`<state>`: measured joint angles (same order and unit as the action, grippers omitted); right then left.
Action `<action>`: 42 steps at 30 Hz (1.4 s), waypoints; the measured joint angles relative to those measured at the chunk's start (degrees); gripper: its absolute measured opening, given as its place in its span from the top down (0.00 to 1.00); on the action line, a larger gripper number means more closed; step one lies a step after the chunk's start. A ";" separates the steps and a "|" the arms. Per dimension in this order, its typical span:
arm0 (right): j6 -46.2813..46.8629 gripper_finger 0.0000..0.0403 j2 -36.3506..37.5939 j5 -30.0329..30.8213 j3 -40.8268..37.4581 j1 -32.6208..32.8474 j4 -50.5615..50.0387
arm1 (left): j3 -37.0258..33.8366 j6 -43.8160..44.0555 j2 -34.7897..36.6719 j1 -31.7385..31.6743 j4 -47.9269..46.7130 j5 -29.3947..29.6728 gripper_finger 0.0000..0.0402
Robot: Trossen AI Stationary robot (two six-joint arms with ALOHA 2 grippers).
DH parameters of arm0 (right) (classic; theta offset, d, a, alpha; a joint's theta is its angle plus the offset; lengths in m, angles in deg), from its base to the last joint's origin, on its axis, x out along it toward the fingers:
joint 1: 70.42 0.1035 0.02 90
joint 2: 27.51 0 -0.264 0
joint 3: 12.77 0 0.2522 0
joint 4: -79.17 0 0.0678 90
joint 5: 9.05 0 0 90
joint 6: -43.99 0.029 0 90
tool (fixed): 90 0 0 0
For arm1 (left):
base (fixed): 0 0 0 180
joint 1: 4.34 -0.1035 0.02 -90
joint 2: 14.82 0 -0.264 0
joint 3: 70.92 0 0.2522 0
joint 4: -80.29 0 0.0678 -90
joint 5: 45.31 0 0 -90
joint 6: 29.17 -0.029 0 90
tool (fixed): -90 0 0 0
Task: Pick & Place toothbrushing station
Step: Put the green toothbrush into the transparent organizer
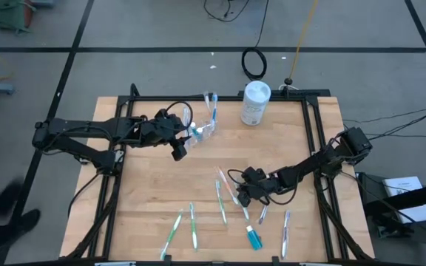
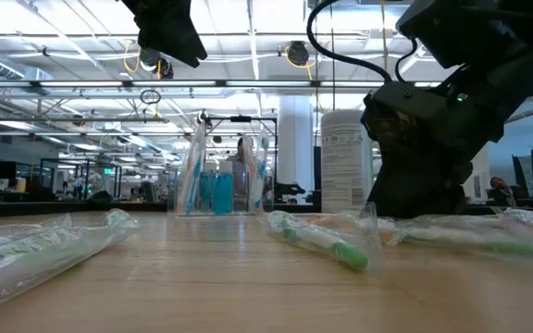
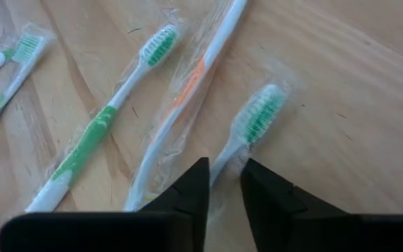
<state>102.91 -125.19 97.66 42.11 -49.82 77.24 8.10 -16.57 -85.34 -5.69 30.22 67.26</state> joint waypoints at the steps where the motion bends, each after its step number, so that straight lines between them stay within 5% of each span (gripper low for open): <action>1: 0.00 0.84 -0.04 -0.01 0.00 0.00 0.01 | 0.00 -0.06 0.00 0.00 0.00 0.00 0.50; 7: -0.01 0.99 -0.13 -0.29 0.00 0.00 0.58 | 0.00 -0.90 0.00 -0.01 0.00 0.00 0.50; 18: -7.93 1.00 2.57 -0.09 -0.20 -2.15 4.60 | 0.00 -0.90 0.00 0.00 0.04 0.00 0.50; 23: -17.71 1.00 7.05 9.64 -0.20 -4.43 7.08 | 0.00 -1.41 0.00 0.00 -0.56 -0.09 0.50; 27: -29.50 1.00 7.85 17.64 -0.15 -6.44 17.09 | 0.00 -1.59 0.01 0.00 -1.31 -0.50 0.50; 35: -51.37 1.00 7.84 17.78 -0.11 -11.81 38.18 | -0.07 -5.56 4.49 0.00 -3.43 -0.07 0.50; 42: -59.69 1.00 7.85 14.84 -0.11 -17.61 53.59 | -0.04 -6.93 11.62 0.00 -5.82 -0.43 0.50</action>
<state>43.21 -117.34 112.51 42.00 -67.43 130.83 8.06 -23.50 -73.71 -5.69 24.40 66.83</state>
